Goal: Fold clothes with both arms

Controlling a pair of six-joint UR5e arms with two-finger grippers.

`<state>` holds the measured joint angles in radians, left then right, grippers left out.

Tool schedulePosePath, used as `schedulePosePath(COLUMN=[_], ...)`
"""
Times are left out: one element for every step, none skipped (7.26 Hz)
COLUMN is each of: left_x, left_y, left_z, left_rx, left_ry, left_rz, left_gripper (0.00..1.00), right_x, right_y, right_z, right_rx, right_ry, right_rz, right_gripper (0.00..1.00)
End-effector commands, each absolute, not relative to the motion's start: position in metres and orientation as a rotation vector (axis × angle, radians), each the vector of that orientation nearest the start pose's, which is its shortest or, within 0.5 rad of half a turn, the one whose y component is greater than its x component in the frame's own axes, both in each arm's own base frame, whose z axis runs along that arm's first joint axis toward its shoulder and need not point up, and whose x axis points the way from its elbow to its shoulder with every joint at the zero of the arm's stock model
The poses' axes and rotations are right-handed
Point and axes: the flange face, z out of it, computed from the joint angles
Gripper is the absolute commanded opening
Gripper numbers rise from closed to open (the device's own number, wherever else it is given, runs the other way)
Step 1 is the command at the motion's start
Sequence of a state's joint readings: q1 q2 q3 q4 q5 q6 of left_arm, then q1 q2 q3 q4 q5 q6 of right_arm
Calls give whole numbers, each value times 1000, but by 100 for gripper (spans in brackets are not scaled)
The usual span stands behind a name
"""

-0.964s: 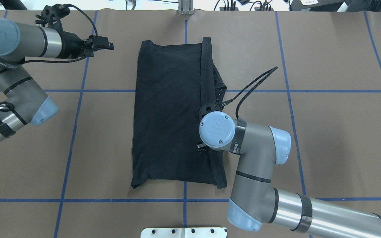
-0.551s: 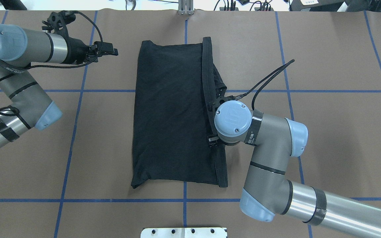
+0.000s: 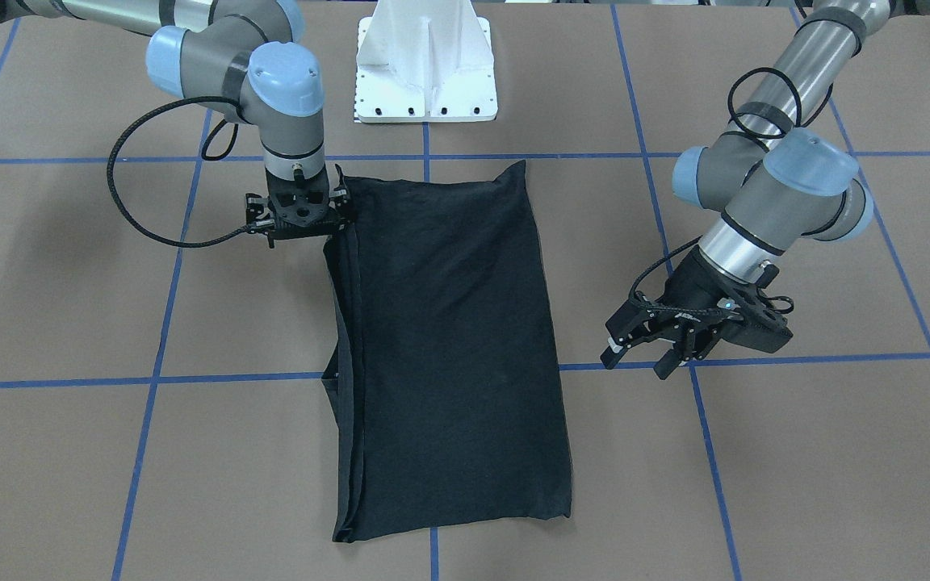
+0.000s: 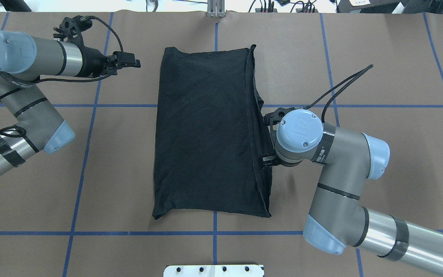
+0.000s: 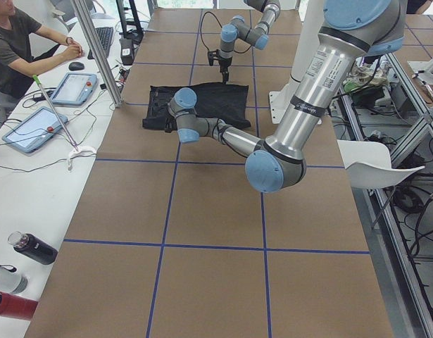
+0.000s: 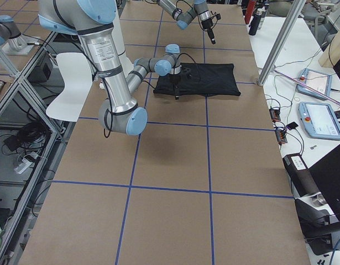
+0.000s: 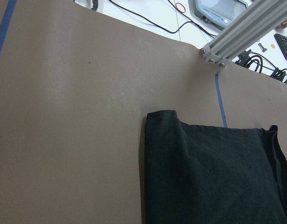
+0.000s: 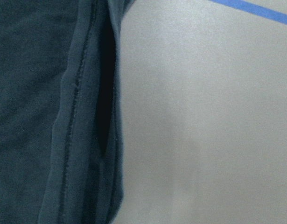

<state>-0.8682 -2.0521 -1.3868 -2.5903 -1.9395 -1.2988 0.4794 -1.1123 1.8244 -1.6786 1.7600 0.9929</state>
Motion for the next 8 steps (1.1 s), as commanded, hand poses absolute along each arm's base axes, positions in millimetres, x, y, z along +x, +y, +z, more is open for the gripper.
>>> schedulePosePath(left_x=[370, 370, 371, 371, 371, 371, 371, 371], left_y=[-587, -587, -587, -588, -588, -588, -588, -588], left_z=[351, 351, 347, 347, 347, 348, 348, 348], left_rx=[439, 439, 442, 442, 442, 441, 441, 441], left_ry=[1266, 1266, 1269, 1269, 1269, 1268, 1268, 1268], left_rz=[-260, -260, -259, -259, -259, -259, -259, -259], left_gripper=[100, 100, 100, 100, 100, 100, 100, 100], right_x=[-487, -482, -482, -492, -510, -523, -531, -534], right_y=[-390, -388, -389, -390, -378, -364, -353, -351], right_z=[322, 309, 286, 272, 269, 269, 271, 274], right_rx=[130, 126, 143, 156, 157, 170, 173, 169], right_ry=[-606, -603, -628, -641, -638, -627, -622, -617], right_rz=[-143, -142, -141, -148, -173, -197, -215, -221], right_gripper=[99, 100, 100, 100, 100, 100, 100, 100])
